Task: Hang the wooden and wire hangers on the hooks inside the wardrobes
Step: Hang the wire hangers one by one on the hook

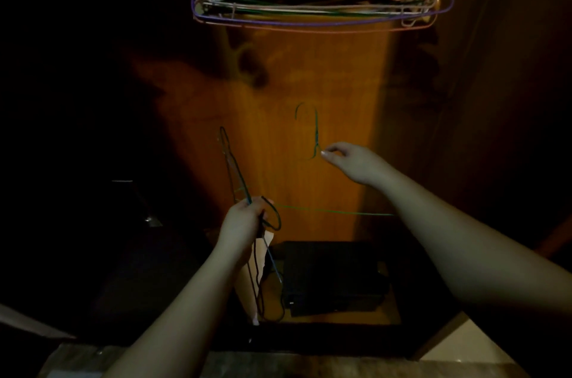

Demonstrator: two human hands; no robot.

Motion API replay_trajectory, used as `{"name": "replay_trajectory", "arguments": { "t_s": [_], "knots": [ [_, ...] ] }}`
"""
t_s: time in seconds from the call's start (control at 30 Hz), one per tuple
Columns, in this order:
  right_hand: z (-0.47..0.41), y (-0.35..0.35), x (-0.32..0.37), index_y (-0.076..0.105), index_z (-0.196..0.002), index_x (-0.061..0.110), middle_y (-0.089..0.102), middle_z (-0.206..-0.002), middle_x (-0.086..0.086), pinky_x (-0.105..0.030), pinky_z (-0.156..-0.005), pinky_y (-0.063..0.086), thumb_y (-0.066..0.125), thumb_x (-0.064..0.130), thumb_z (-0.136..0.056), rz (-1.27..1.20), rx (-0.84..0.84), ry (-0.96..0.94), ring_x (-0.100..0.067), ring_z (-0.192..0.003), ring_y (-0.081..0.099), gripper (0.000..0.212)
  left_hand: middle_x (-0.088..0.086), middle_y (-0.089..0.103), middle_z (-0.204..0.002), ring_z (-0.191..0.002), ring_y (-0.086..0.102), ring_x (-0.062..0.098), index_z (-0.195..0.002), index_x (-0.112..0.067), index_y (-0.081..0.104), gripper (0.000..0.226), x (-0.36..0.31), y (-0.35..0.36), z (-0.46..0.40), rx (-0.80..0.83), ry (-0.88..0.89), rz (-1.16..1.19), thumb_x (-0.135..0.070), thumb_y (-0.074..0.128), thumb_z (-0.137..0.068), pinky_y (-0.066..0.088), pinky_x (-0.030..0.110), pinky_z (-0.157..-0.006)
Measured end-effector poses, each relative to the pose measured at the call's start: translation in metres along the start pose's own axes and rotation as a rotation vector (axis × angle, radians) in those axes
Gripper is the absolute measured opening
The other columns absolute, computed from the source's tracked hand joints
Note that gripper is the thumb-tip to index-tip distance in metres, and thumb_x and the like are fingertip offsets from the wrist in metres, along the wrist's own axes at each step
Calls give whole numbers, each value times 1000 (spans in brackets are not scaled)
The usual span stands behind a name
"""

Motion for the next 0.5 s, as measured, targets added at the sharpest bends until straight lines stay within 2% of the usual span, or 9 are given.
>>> {"name": "replay_trajectory", "arguments": {
  "t_s": [0.07, 0.1, 0.2, 0.27, 0.4, 0.5],
  "knots": [
    [0, -12, 1, 60, -129, 25, 56, -135, 1, -27, -89, 35, 43, 44, -101, 5, -6, -58, -22, -124, 50, 38, -1, 52, -63, -55, 50, 13, -89, -11, 62, 16, -12, -1, -2, -27, 16, 2, -22, 53, -97, 40, 24, -50],
    [0, -18, 2, 63, -124, 27, 60, -126, 5, -28, -88, 35, 44, 40, -102, 1, -5, -73, -20, -120, 52, 32, -2, 50, -62, -52, 48, 12, -90, -11, 63, 16, -18, -2, -3, -35, 34, 16, -21, 53, -97, 39, 23, -47],
    [-3, -34, 2, 63, -107, 35, 63, -97, 12, -33, -78, 44, 44, 34, -103, 1, 1, -77, -25, -95, 62, 19, 1, 50, -65, -51, 46, 11, -100, -9, 68, 21, -38, -6, -10, -71, 84, 67, -22, 52, -97, 37, 23, -47],
    [-5, -45, 4, 59, -108, 34, 62, -91, 11, -33, -74, 44, 43, 30, -103, 14, -5, -88, -23, -85, 60, 17, 0, 52, -63, -52, 48, 12, -100, -11, 70, 25, -51, -8, -14, -107, 99, 80, -27, 52, -98, 38, 27, -52],
    [-5, -74, 21, 56, -111, 31, 59, -87, 6, -30, -65, 39, 45, 39, -101, 13, -102, -129, -15, -71, 53, 16, -5, 52, -49, -48, 47, 15, -89, -17, 70, 34, -91, -11, -6, -151, 155, 108, -42, 49, -100, 36, 30, -53],
    [-6, -98, 37, 57, -86, 33, 57, -79, 7, -28, -58, 37, 44, 43, -101, 24, -222, -159, -9, -67, 51, 22, -6, 49, -46, -41, 46, 15, -87, -17, 66, 39, -127, -9, 8, -129, 257, 116, -44, 43, -102, 35, 26, -46]
  ]
}}
Point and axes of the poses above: each hand's wrist, its own z-axis away from the middle knuckle, its own y-axis out of the palm, x = y × z, the point moved 3 cm from there along -z, towards the middle knuckle
